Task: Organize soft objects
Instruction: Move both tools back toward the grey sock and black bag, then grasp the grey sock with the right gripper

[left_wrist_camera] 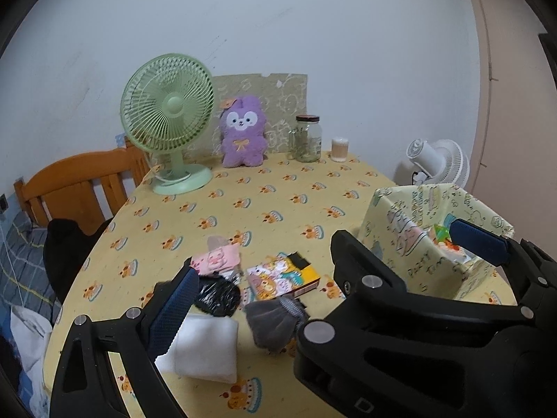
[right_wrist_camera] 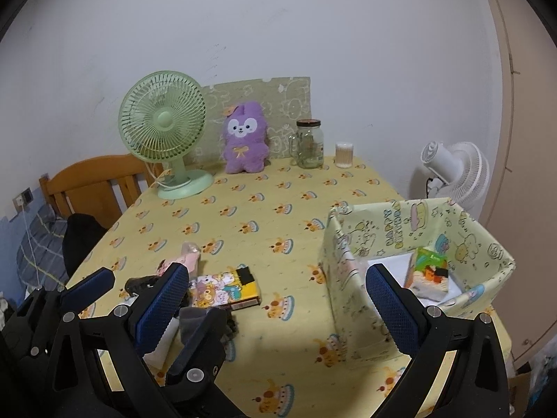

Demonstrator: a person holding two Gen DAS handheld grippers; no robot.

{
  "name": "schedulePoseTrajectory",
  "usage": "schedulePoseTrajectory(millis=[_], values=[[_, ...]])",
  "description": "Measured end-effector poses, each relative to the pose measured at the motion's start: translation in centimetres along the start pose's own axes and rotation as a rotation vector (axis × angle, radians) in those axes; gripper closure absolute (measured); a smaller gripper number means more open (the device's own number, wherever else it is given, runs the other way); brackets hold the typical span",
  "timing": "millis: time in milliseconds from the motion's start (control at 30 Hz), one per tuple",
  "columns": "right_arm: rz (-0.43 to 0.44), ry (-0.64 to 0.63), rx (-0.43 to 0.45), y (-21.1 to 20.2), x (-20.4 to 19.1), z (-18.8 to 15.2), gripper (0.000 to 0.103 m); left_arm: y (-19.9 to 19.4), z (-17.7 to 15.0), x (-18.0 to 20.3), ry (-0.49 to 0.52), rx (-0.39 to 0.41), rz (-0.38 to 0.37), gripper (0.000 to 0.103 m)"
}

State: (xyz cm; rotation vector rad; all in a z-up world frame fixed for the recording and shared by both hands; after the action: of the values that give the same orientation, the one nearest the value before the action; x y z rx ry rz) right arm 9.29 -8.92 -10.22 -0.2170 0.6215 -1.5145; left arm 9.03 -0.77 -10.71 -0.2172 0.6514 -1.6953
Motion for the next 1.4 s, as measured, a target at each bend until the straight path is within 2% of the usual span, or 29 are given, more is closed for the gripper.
schedulePoseTrajectory(millis=[367, 633, 800, 1033, 1300, 1400], values=[[0.046, -0.017, -0.053, 2.1, -1.8, -2.5, 0.0, 1.4, -2.9, -1.9, -0.022, -0.046, 0.016, 0.005], [0.051, -0.03, -0.107, 4.7, -3.0, -4.8, 0.0, 3.5, -5.3, -3.1, -0.035, -0.118, 0.034, 0.005], [0.04, -0.039, -0.148, 6.4, -3.3, -5.9, 0.0, 4.9, -6.4, -4.2, -0.038, -0.17, 0.086, 0.005], [0.058, -0.045, -0.206, 7.7, -4.1, -7.2, 0.001, 5.6, -7.8, -5.1, -0.057, -0.202, 0.079, 0.005], [0.06, -0.05, -0.25, 9.0, -4.8, -8.4, 0.004, 6.0, -9.0, -6.1, -0.072, -0.233, 0.093, 0.005], [0.072, -0.059, -0.277, 9.3, -5.3, -9.0, 0.01, 6.2, -9.6, -6.4, -0.08, -0.252, 0.09, 0.005]])
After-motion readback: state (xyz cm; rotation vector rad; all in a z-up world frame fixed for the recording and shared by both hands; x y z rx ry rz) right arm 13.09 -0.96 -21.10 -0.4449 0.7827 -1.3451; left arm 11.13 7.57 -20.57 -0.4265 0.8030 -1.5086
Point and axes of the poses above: each gripper's, at about its wrist camera, not at the fingertips, and y roughly the way its jaws point, x to its right, z to its top, the point moved 6 cm from there along y, roughly the way its jaws point, and after that the axes turned 14 degrees about y, right-handed, at the moved point
